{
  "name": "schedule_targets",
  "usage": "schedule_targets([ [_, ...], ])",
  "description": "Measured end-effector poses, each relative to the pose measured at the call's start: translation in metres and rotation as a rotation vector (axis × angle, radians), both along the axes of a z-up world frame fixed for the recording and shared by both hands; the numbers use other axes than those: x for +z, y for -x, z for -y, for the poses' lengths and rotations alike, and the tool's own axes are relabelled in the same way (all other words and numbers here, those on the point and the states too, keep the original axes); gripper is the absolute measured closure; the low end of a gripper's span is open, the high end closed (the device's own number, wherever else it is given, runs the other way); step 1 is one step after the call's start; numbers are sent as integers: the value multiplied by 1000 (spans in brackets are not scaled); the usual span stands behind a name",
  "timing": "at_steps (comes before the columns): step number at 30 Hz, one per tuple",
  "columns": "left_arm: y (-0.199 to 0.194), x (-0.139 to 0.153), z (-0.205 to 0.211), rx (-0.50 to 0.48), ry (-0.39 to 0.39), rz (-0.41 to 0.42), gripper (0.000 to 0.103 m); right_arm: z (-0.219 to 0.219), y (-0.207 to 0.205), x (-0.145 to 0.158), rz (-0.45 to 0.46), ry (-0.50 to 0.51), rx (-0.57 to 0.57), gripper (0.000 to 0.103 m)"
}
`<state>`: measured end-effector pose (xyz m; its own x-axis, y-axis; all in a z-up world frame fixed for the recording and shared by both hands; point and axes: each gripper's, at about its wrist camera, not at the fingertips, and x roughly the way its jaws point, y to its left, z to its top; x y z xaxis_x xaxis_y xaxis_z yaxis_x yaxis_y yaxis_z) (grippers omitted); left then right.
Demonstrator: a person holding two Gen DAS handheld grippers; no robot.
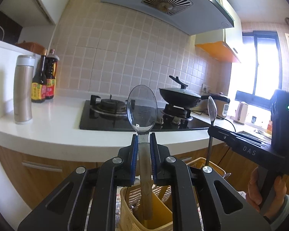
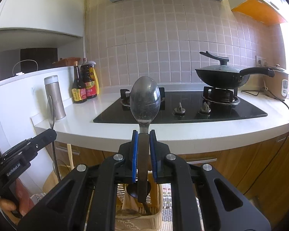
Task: Organize utensils
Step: 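Lower both spoons into the caddy and open both tools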
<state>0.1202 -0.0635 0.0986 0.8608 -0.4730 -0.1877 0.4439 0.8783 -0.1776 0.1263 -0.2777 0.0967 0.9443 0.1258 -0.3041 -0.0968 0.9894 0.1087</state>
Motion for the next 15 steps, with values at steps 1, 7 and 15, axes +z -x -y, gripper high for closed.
schedule_targets([
  [1, 0, 0, -1, -3, 0, -2, 92, 0, 0, 1, -3, 0, 3, 93],
  [7, 9, 5, -11, -30, 29, -24, 78, 3, 13, 0, -41, -14, 32, 88],
  [15, 46, 34, -30, -51, 66, -4, 64, 10, 47, 11, -56, -43, 26, 88],
])
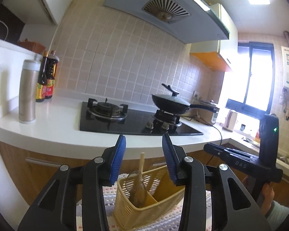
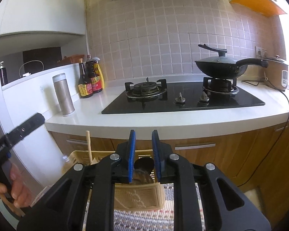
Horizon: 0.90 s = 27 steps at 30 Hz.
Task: Organize utensils
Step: 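Lower both spoons into the caddy and open both tools, then move both tools back toward the remaining chopsticks and spoons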
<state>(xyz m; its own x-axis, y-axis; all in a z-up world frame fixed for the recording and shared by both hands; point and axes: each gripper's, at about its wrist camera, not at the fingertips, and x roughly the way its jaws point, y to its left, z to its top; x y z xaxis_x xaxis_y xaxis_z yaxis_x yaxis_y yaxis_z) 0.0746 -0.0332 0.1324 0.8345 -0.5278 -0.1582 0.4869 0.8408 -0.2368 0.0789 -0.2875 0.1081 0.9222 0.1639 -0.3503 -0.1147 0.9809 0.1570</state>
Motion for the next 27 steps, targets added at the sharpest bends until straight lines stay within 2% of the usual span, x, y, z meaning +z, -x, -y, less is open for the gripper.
schedule_targets([
  [3, 20, 12, -4, -1, -10, 13, 60, -2, 17, 7, -5, 8, -6, 88],
  [8, 53, 21, -2, 18, -71, 24, 60, -9, 44, 12, -33, 27, 4, 88],
  [12, 80, 19, 3, 58, -131, 35, 56, -19, 66, 12, -49, 54, 24, 88],
  [16, 100, 11, 4, 58, -154, 15, 56, -30, 88, 5, -87, 91, 48, 88],
  [21, 114, -7, 3, 62, -185, -27, 56, -45, 98, -22, -227, 129, 88, 88],
  [27, 116, -30, 0, 60, -220, -91, 56, -59, 103, -71, -429, 140, 142, 88],
])
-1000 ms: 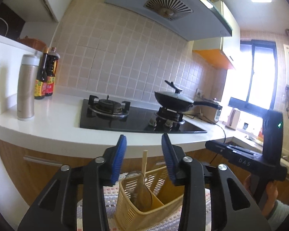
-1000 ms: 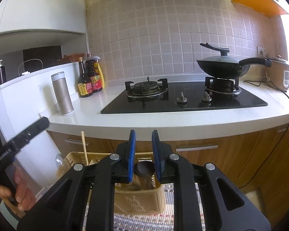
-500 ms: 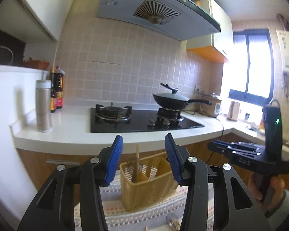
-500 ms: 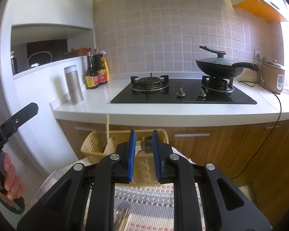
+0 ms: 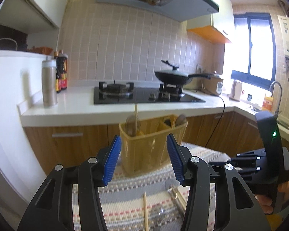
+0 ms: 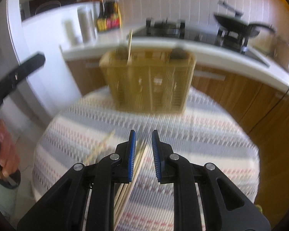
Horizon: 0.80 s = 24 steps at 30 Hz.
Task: Organize utensils
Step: 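Move both tools back toward the remaining chopsticks and spoons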
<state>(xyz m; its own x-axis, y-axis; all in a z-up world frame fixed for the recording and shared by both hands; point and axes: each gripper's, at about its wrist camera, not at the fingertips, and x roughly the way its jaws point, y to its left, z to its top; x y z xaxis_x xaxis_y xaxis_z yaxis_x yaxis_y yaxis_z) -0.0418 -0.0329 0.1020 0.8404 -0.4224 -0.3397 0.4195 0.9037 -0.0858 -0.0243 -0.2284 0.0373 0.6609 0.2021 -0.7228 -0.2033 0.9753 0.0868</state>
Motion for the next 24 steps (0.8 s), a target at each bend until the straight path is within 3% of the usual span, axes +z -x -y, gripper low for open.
schedule_targets([
  [5, -4, -16, -2, 25, -41, -37, 56, -5, -3, -33, -147, -17, 26, 86],
  [8, -8, -26, -4, 37, -63, -63, 56, -3, -5, -48, -212, -35, 22, 78],
  [11, -14, -36, -5, 48, -84, -102, 47, 2, -9, -60, -272, -64, 15, 72],
  [12, -18, -42, -5, 37, -95, -135, 40, 5, -10, -64, -294, -66, 5, 70],
  [14, -31, -53, -2, -13, -121, -232, 37, 9, -13, -69, -322, -70, -12, 64],
  [20, -67, -94, 5, -133, -150, -524, 38, 18, -19, -77, -380, -65, -50, 60],
  [24, -78, -117, 17, -148, -217, -638, 46, 15, -24, -81, -411, -49, -48, 61],
])
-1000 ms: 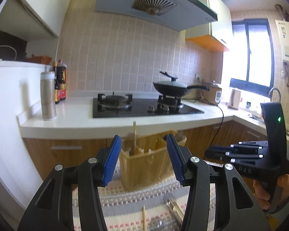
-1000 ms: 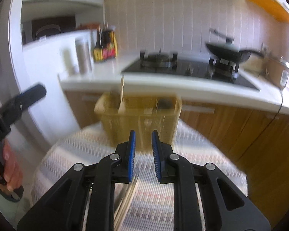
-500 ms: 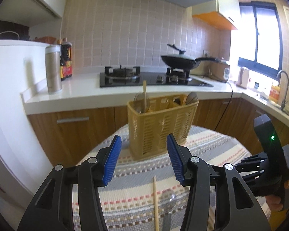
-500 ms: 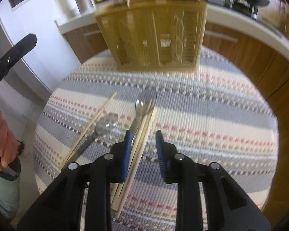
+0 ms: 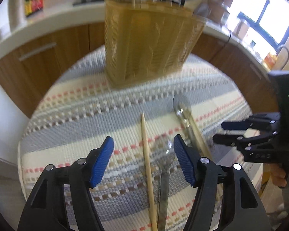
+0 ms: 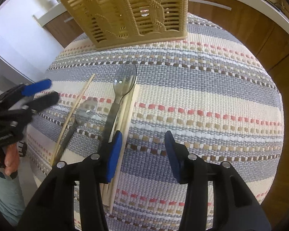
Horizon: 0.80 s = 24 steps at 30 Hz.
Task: Organize utensils
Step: 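Move both tools back toward the remaining chopsticks and spoons, then grasp a wooden chopstick with the left tool while the right tool grasps a clear spoon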
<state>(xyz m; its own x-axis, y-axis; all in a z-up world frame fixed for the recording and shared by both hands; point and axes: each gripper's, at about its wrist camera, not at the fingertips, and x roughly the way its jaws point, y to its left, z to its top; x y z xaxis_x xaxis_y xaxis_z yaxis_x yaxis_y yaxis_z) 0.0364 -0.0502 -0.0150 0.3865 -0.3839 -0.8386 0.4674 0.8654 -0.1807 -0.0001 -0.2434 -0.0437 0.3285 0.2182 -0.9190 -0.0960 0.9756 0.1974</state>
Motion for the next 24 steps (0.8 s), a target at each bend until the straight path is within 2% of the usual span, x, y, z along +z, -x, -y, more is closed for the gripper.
schedule_targets([
  [1, -3, -5, 4, -2, -24, -16, 46, -1, -2, 0, -3, -8, 0, 66],
  [4, -8, -18, 17, -13, -113, -47, 53, -6, -9, 3, -3, -30, -2, 68],
  [5, -10, -22, 21, -13, -147, -51, 58, -8, -12, 4, -3, -39, -2, 69],
  [6, -11, -24, 23, -16, -163, -55, 63, -11, -17, 5, -5, -52, 0, 71],
  [8, -13, -30, 28, -29, -177, -77, 66, -15, -25, 7, -14, -85, 2, 71],
  [11, -13, -32, 31, -43, -205, -64, 68, -20, -39, 3, -41, -114, -8, 71],
  [14, -11, -32, 31, -44, -238, -45, 81, -28, -52, -3, -69, -131, -9, 71],
  [17, -11, -31, 28, -38, -263, -24, 96, -36, -64, -8, -75, -105, -6, 72],
  [24, -11, -23, 5, 13, -214, -27, 99, -70, -71, -10, -56, 50, 32, 75],
])
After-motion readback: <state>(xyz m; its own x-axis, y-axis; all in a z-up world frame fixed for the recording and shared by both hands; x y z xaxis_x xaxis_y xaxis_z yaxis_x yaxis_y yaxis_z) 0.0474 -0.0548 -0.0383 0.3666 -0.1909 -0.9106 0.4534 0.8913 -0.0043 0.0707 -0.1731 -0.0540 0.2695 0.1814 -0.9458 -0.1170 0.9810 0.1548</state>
